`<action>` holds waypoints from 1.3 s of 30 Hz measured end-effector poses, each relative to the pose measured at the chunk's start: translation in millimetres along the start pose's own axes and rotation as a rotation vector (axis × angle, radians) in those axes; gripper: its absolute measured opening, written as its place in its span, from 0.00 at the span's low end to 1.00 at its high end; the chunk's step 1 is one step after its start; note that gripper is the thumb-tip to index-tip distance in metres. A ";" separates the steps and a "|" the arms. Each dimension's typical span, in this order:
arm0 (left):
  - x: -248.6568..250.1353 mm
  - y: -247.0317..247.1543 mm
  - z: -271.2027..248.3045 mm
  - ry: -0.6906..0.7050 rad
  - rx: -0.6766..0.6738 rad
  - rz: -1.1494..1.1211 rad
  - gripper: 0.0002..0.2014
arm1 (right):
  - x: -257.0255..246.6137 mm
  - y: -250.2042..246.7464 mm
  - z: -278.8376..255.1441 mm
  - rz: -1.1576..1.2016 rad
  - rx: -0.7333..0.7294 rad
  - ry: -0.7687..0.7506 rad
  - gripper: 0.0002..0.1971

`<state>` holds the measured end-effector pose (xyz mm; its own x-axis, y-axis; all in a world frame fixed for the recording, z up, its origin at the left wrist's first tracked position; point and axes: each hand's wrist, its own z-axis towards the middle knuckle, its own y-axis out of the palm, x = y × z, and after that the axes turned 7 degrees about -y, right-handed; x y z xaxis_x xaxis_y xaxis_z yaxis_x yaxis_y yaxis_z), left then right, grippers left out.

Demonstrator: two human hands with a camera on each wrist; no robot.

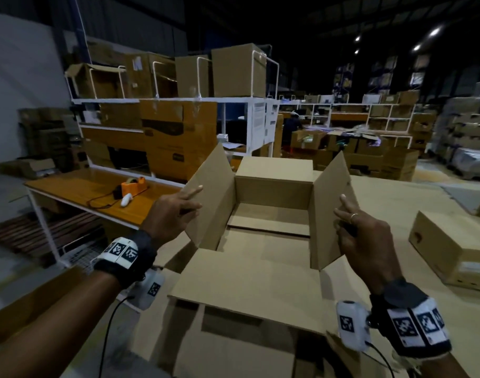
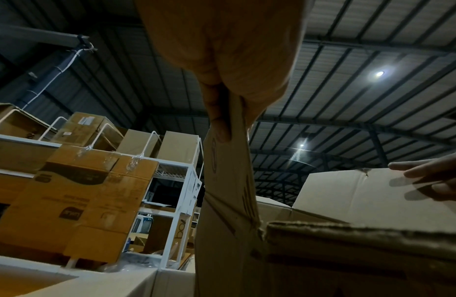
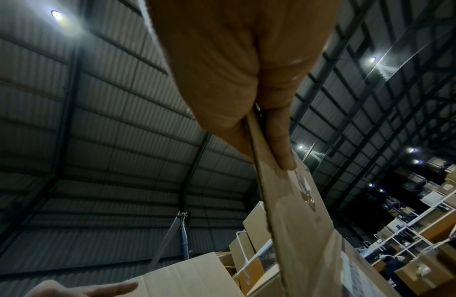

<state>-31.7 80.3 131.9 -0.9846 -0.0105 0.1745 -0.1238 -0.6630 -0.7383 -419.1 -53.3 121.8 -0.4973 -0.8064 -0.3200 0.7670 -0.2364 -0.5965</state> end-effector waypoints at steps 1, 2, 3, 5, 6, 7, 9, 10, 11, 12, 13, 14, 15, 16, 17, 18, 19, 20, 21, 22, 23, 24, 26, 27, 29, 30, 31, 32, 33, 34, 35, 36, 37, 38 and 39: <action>-9.8 3.8 4.6 0.002 -0.013 0.003 0.13 | 0.7 10.7 3.1 0.004 0.001 0.023 0.23; -19.0 8.3 8.7 0.000 -0.028 0.008 0.13 | 1.1 20.7 5.8 0.006 -0.005 0.051 0.23; -28.1 14.4 9.9 -0.003 -0.040 0.005 0.13 | 1.7 30.4 6.6 0.010 -0.015 0.070 0.22; -46.0 27.4 10.2 -0.002 -0.055 -0.010 0.13 | 3.3 46.6 8.9 0.011 -0.027 0.064 0.23; -53.8 33.3 10.4 -0.013 -0.065 -0.013 0.13 | 2.9 53.6 10.2 0.008 -0.041 0.070 0.23; -61.4 38.9 11.0 -0.026 -0.077 -0.015 0.13 | 2.8 60.3 11.1 0.004 -0.057 0.087 0.23; -76.3 51.1 8.1 -0.027 -0.102 -0.027 0.12 | 3.8 71.8 7.8 0.008 -0.081 0.114 0.23; -82.9 57.1 5.7 -0.021 -0.119 -0.039 0.12 | 3.7 76.0 5.0 0.009 -0.087 0.119 0.23; -88.2 62.9 3.5 -0.019 -0.133 -0.052 0.12 | 2.9 80.0 2.3 0.004 -0.096 0.127 0.23; -92.7 68.6 1.2 -0.021 -0.141 -0.066 0.12 | 1.2 83.2 -0.5 -0.003 -0.108 0.143 0.23; -96.3 74.0 -1.4 -0.021 -0.147 -0.079 0.12 | -1.3 86.9 -3.3 -0.013 -0.122 0.163 0.23; -99.7 79.3 -4.2 -0.018 -0.158 -0.096 0.13 | -4.9 90.5 -6.1 -0.031 -0.136 0.182 0.22; -103.2 84.9 -7.1 -0.012 -0.168 -0.115 0.13 | -9.7 94.6 -8.6 -0.056 -0.151 0.200 0.22; -107.0 90.6 -8.9 -0.006 -0.177 -0.132 0.13 | -14.6 99.7 -10.6 -0.086 -0.169 0.219 0.21; -110.7 96.0 -9.7 -0.003 -0.191 -0.145 0.13 | -18.4 105.3 -12.5 -0.118 -0.189 0.238 0.21; -114.1 101.4 -11.2 -0.004 -0.214 -0.158 0.13 | -22.1 110.8 -15.0 -0.149 -0.211 0.260 0.21; -117.4 106.5 -11.8 -0.006 -0.241 -0.176 0.13 | -25.1 116.0 -16.6 -0.174 -0.230 0.279 0.22; -119.8 111.3 -13.1 -0.010 -0.265 -0.192 0.13 | -27.5 120.8 -18.4 -0.193 -0.252 0.293 0.22; -121.8 115.2 -13.6 -0.018 -0.278 -0.203 0.13 | -28.8 125.2 -20.1 -0.217 -0.278 0.301 0.23; -124.6 119.3 -13.6 -0.026 -0.285 -0.211 0.12 | -30.1 129.4 -21.0 -0.243 -0.305 0.303 0.23; -128.0 123.5 -13.1 -0.034 -0.292 -0.215 0.11 | -31.1 133.4 -21.4 -0.270 -0.329 0.303 0.22; -130.9 128.2 -12.5 -0.041 -0.300 -0.213 0.10 | -31.6 137.0 -23.2 -0.292 -0.347 0.302 0.21; -136.7 136.0 -10.5 -0.048 -0.317 -0.197 0.07 | -33.8 144.9 -27.5 -0.315 -0.368 0.309 0.21; -139.1 139.5 -10.5 -0.049 -0.329 -0.192 0.06 | -34.7 148.4 -30.0 -0.317 -0.368 0.316 0.22; -142.6 144.4 -12.2 -0.051 -0.331 -0.199 0.06 | -34.9 153.4 -33.0 -0.316 -0.350 0.346 0.24; -144.2 145.8 -13.4 -0.057 -0.323 -0.209 0.06 | -34.4 154.6 -33.5 -0.317 -0.343 0.357 0.24; -146.1 146.9 -14.8 -0.066 -0.314 -0.223 0.05 | -33.7 155.3 -33.6 -0.323 -0.338 0.359 0.23; -148.2 148.5 -16.1 -0.074 -0.303 -0.234 0.05 | -33.6 155.9 -33.8 -0.330 -0.334 0.354 0.21; -149.4 150.3 -17.4 -0.083 -0.295 -0.238 0.05 | -34.0 156.1 -33.6 -0.335 -0.326 0.349 0.20; -149.5 152.0 -19.1 -0.087 -0.300 -0.237 0.05 | -34.1 157.1 -33.6 -0.338 -0.319 0.351 0.21; -148.5 153.4 -20.0 -0.087 -0.313 -0.235 0.05 | -34.1 158.6 -33.2 -0.328 -0.321 0.358 0.22; -147.0 154.3 -20.0 -0.082 -0.323 -0.236 0.04 | -34.3 161.1 -31.8 -0.321 -0.341 0.365 0.22; -145.2 154.7 -19.5 -0.076 -0.330 -0.235 0.04 | -33.1 164.8 -30.7 -0.327 -0.375 0.368 0.20; -143.9 154.8 -18.5 -0.069 -0.339 -0.233 0.04 | -32.8 168.1 -29.6 -0.351 -0.415 0.378 0.17; -142.9 154.9 -17.2 -0.065 -0.354 -0.226 0.04 | -32.4 170.4 -28.8 -0.378 -0.451 0.385 0.15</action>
<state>87.7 -8.0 -18.6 -0.9194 0.0513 0.3900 -0.3817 -0.3563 -0.8529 -284.0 -51.8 9.3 -0.8686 -0.4444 -0.2191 0.3122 -0.1475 -0.9385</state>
